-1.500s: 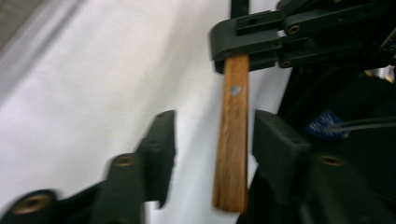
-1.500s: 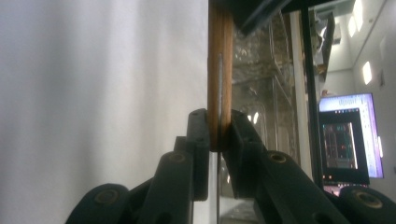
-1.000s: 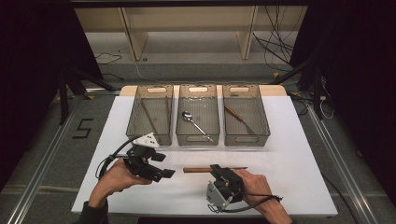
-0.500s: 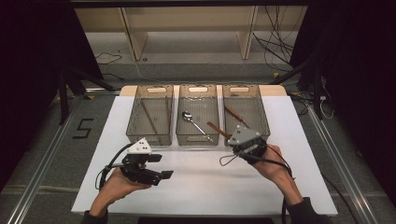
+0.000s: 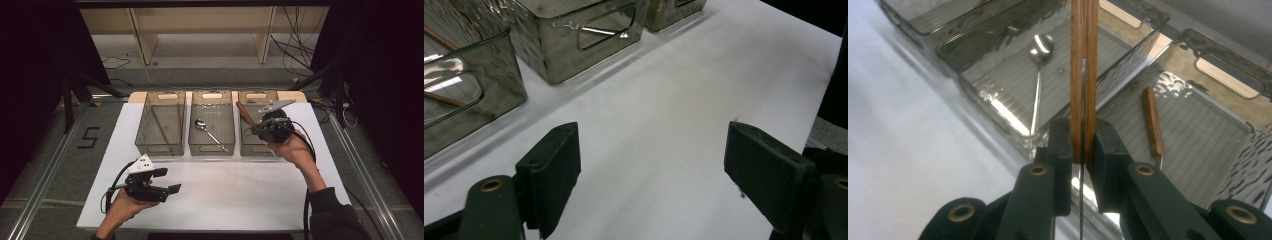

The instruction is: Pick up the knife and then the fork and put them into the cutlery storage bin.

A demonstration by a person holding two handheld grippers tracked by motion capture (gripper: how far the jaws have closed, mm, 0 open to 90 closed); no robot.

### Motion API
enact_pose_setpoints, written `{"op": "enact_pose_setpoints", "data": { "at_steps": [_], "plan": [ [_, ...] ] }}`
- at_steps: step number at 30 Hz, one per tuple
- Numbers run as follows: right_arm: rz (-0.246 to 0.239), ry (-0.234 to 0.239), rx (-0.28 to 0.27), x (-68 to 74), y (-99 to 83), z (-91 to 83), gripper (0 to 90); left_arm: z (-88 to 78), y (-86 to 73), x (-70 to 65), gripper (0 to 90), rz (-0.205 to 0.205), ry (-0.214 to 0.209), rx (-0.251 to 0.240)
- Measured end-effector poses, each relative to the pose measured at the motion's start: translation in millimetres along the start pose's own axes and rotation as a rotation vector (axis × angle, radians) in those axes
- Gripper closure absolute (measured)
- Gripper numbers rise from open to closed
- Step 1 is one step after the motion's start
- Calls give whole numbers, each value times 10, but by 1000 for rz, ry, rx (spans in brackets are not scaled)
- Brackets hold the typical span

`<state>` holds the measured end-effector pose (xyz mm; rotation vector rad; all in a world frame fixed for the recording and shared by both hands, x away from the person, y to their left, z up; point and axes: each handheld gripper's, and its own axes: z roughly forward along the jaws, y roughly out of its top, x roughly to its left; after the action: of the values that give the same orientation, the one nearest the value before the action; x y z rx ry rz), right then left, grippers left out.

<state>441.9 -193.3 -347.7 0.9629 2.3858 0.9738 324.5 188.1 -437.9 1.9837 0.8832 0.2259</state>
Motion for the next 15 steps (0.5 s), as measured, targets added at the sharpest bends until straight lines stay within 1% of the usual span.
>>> {"op": "enact_pose_setpoints", "data": {
  "at_steps": [5,7,10,15],
  "plan": [
    [30,-12,16,-126,86,59,810,47,-72,19,224,13,24,7],
    [42,-17,21,-159,117,79,810,52,-90,22,224,12,26,-1],
    [48,-26,24,-206,163,103,810,48,-114,26,223,6,30,-23],
    [62,-34,24,-286,237,141,810,51,-171,36,223,-5,19,-53]
  ]
}}
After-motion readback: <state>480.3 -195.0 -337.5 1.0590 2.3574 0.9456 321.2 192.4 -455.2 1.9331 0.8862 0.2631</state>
